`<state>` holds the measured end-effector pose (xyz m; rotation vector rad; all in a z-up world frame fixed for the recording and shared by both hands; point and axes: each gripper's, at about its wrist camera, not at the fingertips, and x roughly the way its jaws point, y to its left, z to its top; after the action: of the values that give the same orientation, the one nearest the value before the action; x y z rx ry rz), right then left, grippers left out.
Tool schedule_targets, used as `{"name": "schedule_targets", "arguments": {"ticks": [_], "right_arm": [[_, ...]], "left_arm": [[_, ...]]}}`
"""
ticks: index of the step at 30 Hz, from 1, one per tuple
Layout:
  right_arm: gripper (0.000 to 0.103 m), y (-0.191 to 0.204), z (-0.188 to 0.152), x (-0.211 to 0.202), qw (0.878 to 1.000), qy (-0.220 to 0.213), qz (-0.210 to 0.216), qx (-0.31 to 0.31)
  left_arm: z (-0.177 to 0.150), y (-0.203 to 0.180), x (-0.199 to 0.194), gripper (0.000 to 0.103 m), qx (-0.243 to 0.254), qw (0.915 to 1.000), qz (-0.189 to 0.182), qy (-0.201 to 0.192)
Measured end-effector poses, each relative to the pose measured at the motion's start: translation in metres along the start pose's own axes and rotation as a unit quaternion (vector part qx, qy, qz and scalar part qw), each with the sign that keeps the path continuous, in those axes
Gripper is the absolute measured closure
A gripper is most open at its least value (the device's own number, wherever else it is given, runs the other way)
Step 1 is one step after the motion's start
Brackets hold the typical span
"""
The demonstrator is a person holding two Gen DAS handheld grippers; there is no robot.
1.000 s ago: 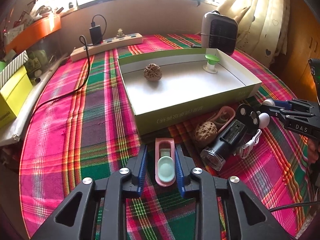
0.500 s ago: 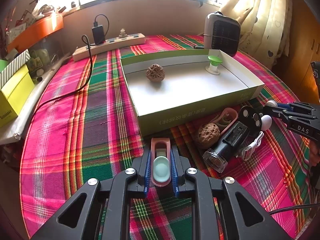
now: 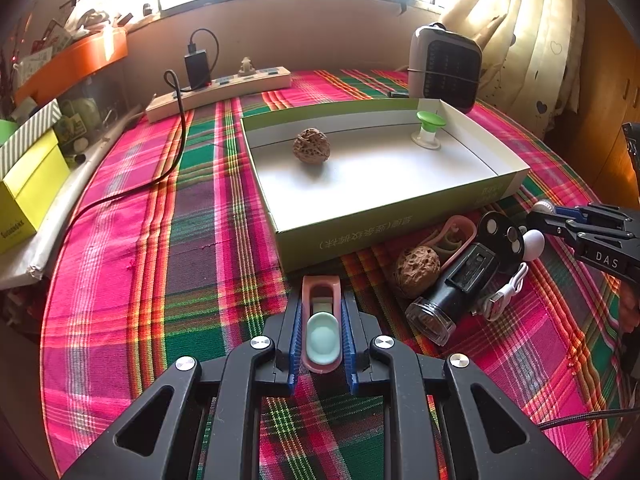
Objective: Organize objects
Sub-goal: 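Carry the pink clip and the white jar over into the box lid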
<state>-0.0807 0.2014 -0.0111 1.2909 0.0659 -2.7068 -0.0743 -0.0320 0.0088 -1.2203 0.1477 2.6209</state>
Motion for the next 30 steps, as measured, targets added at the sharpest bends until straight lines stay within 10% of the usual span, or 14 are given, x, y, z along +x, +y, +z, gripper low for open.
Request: {"name": "schedule_targets", "arguments": {"ticks": [30], "right_arm": [[0.083, 0.012, 0.033, -0.025, 0.998, -0.041, 0.036, -0.017]], "left_arm": [[0.026, 0.0, -0.02, 0.087, 0.004, 0.9993, -0.007, -0.036]]}}
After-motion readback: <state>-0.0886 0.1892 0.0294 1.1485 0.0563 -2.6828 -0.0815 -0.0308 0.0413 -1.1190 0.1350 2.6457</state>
